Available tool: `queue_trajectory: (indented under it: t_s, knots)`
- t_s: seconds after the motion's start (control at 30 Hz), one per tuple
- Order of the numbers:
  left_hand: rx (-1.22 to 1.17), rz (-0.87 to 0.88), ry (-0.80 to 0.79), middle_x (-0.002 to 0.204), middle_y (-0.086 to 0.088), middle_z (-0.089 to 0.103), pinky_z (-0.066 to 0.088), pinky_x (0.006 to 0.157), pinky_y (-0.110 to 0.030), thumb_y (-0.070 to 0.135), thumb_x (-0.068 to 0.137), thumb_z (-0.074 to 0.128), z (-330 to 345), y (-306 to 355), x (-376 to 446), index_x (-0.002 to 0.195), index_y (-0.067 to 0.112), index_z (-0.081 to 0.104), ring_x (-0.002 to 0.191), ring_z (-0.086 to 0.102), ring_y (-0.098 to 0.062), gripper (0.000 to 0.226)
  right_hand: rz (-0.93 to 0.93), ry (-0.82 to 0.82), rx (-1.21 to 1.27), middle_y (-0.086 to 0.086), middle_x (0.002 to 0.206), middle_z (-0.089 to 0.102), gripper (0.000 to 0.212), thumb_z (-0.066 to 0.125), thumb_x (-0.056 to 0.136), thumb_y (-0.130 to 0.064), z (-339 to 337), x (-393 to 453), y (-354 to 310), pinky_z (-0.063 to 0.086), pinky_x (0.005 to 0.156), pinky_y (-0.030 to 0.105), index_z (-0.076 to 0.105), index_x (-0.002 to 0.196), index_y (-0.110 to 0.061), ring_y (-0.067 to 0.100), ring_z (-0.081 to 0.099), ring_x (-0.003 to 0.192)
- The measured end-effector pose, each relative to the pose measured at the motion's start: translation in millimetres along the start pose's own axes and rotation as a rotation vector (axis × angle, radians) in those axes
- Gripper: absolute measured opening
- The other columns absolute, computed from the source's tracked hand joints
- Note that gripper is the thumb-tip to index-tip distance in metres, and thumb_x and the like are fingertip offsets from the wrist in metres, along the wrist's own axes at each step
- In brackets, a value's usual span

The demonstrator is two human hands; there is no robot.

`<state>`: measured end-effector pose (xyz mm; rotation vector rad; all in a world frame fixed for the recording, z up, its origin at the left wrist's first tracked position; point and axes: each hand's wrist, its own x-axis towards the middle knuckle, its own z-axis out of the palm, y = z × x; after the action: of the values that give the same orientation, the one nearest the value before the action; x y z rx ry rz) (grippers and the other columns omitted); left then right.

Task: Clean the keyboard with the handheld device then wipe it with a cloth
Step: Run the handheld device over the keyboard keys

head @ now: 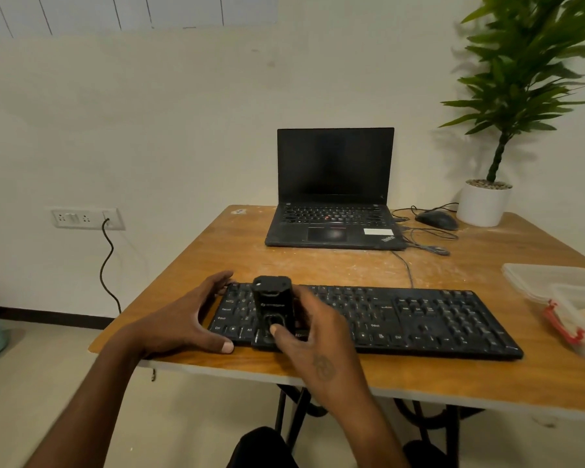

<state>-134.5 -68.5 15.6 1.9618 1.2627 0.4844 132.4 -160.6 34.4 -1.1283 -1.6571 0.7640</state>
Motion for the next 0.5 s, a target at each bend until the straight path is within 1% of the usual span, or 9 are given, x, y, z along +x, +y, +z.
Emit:
queue_trajectory:
  t_s: [0.07,0.13,0.17,0.2,0.27,0.3,0.33,0.4,0.5]
  knots:
    - [-0.002,-0.002,-0.001,0.154,0.019,0.034,0.050,0.098,-0.018,0.040,0.068,0.095,0,0,0,0.152,0.060,0.012,0.132,0.048,-0.004,0.119,0.051,0.021,-0.013,-0.030,0.108,0.066,0.054,0.067,0.093,-0.008,-20,-3,3,0.048,0.080,0.006,0.052,0.116,-0.054,-0.017,0.059,0.105]
    - [0.000,-0.002,0.003,0.155,0.019,0.034,0.049,0.100,-0.020,0.039,0.068,0.096,-1,-1,0,0.151,0.061,0.012,0.134,0.047,-0.004,0.120,0.091,0.065,-0.054,-0.028,0.105,0.063,0.059,0.065,0.092,-0.001,-43,-6,12,0.049,0.073,0.007,0.049,0.110,-0.055,-0.019,0.058,0.099]
    - [0.000,-0.003,0.003,0.155,0.019,0.034,0.048,0.102,-0.021,0.040,0.068,0.096,-1,-1,0,0.151,0.062,0.012,0.134,0.047,-0.005,0.120,0.113,0.099,-0.081,-0.024,0.105,0.064,0.059,0.065,0.091,0.002,-53,-8,17,0.050,0.072,0.012,0.049,0.110,-0.052,-0.015,0.059,0.098]
    - [-0.002,-0.004,0.002,0.155,0.019,0.034,0.048,0.103,-0.023,0.040,0.067,0.096,-1,-1,1,0.151,0.062,0.012,0.134,0.047,-0.005,0.120,0.140,0.136,-0.108,-0.019,0.106,0.064,0.055,0.065,0.090,0.002,-61,-9,22,0.050,0.075,0.016,0.051,0.112,-0.047,-0.009,0.061,0.100]
    - [0.004,-0.005,-0.001,0.154,0.020,0.034,0.049,0.104,-0.024,0.042,0.067,0.096,-1,-1,0,0.150,0.063,0.012,0.134,0.047,-0.005,0.120,0.208,0.219,-0.158,-0.007,0.114,0.066,0.048,0.067,0.090,-0.002,-68,-10,30,0.055,0.085,0.032,0.053,0.125,-0.031,0.009,0.063,0.109]
    - [0.006,-0.006,-0.002,0.154,0.020,0.034,0.048,0.105,-0.025,0.043,0.066,0.096,-1,-1,1,0.150,0.063,0.012,0.134,0.047,-0.005,0.120,0.226,0.247,-0.175,-0.003,0.116,0.066,0.048,0.068,0.090,-0.003,-68,-9,31,0.057,0.087,0.038,0.051,0.130,-0.024,0.015,0.063,0.111]
    - [0.004,-0.008,-0.003,0.154,0.019,0.034,0.049,0.106,-0.027,0.044,0.066,0.096,-1,-1,1,0.150,0.063,0.012,0.134,0.048,-0.006,0.120,0.223,0.252,-0.183,-0.001,0.113,0.067,0.048,0.068,0.090,-0.002,-64,-9,30,0.059,0.084,0.038,0.050,0.130,-0.022,0.016,0.064,0.107]
    - [-0.004,-0.015,-0.010,0.154,0.018,0.035,0.049,0.107,-0.029,0.045,0.065,0.096,-1,0,1,0.150,0.063,0.013,0.134,0.048,-0.007,0.120,0.184,0.226,-0.190,-0.006,0.102,0.065,0.043,0.065,0.090,0.002,-52,-8,25,0.059,0.073,0.029,0.051,0.121,-0.025,0.009,0.065,0.096]
    - [-0.002,-0.019,-0.004,0.154,0.019,0.035,0.049,0.107,-0.029,0.047,0.063,0.097,-1,0,0,0.149,0.063,0.014,0.134,0.048,-0.007,0.121,0.148,0.136,-0.173,-0.010,0.103,0.064,0.044,0.062,0.091,0.002,-34,-9,18,0.055,0.071,0.022,0.050,0.121,-0.028,0.003,0.063,0.095]
